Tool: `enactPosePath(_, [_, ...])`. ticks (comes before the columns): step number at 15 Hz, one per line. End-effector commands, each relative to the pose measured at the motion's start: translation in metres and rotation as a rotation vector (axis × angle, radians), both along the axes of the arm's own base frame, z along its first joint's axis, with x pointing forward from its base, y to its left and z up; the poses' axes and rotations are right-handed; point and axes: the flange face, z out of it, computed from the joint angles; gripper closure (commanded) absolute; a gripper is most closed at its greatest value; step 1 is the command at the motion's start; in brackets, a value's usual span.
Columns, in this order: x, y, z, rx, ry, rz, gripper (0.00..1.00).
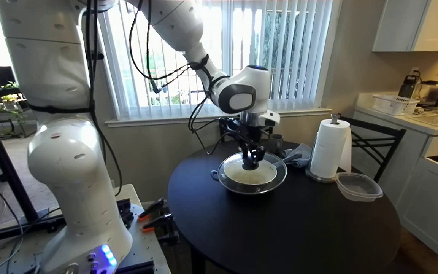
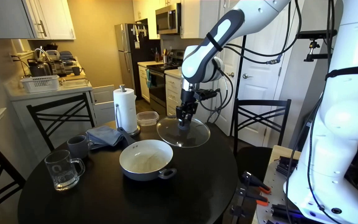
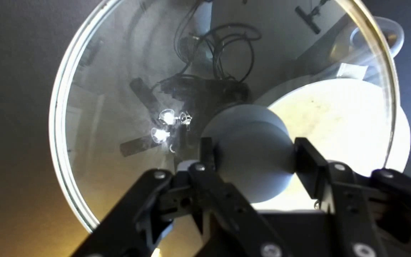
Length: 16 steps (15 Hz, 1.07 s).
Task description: Remove the glass lid from the grey pan and put it on the table
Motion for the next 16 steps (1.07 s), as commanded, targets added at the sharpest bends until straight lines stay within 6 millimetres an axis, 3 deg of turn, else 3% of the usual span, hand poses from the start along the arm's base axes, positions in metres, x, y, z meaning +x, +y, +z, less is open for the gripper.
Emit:
enactPosePath(1, [-0.021,-0.031,-0.005,0.030,-0.010,-0.120,0.67])
enactPosePath(6, [-0.017,-0.064,-0.041,0.062,0.076,-0.201,0.67])
enactPosePath(16, [-0.008,-0.094,-0.104,0.130,0.175,-0.305,0.67])
